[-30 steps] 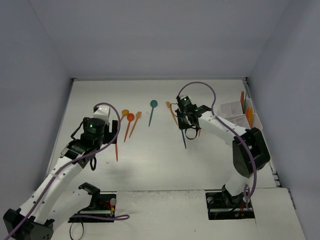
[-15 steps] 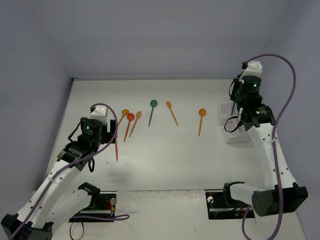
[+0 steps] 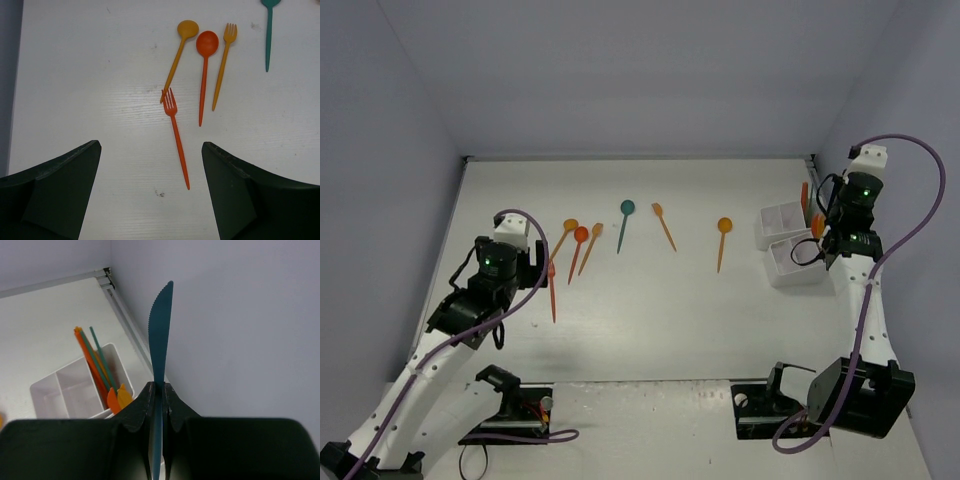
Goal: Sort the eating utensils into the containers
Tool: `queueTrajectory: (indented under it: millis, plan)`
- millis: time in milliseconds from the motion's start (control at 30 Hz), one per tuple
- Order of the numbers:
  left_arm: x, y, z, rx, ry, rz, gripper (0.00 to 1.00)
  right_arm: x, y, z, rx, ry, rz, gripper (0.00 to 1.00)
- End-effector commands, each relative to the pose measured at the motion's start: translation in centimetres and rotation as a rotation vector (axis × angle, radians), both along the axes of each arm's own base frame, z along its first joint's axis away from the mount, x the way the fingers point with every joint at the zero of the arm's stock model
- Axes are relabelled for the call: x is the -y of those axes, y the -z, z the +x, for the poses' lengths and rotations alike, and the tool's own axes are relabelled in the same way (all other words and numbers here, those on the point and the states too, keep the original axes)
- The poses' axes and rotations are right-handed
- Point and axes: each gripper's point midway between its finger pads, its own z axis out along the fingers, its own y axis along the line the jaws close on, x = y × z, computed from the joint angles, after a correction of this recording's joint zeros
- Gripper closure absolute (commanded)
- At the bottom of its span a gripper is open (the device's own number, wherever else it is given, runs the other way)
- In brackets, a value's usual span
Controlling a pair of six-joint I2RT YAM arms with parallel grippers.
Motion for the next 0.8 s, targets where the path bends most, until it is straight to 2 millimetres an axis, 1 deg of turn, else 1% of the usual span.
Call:
queueTrajectory:
  millis: [0, 33, 133, 333, 567, 667, 767]
  plan:
    - [-0.2, -2.0, 0.5, 0.072, -0.006, -0.008, 0.20, 1.9, -1.4, 2.1, 0.083, -0.001, -0.071, 1.00]
    - [-0.2, -2.1, 0.5, 0.074, -0.006, -0.008, 0.20, 2.2, -1.2, 2.2, 0.081, 0.005, -0.077, 1.00]
    - [-0.2, -2.2, 0.5, 0.075, -0.003, -0.009, 0.20, 2.8, 0.6, 2.6, 0.041, 0.011, -0.082, 1.00]
    - [-0.2, -2.4, 0.4, 0.084, -0.001, -0.012, 0.20, 2.6, 3.5, 2.9, 0.006, -0.013, -0.080, 1.00]
    - [-0.1, -2.2, 0.5, 0.077, 0.003, -0.010, 0.20, 2.5, 6.3, 3.3, -0.014, -0.024, -0.064, 1.00]
    - [-0.1, -2.3, 0.5, 0.078, 0.002, -0.009, 0.20, 2.5, 7.6, 3.1, -0.029, -0.020, -0.054, 1.00]
    - [-0.2, -2.3, 0.5, 0.080, -0.001, -0.007, 0.20, 2.4, 8.4, 2.8, -0.035, -0.016, -0.043, 1.00]
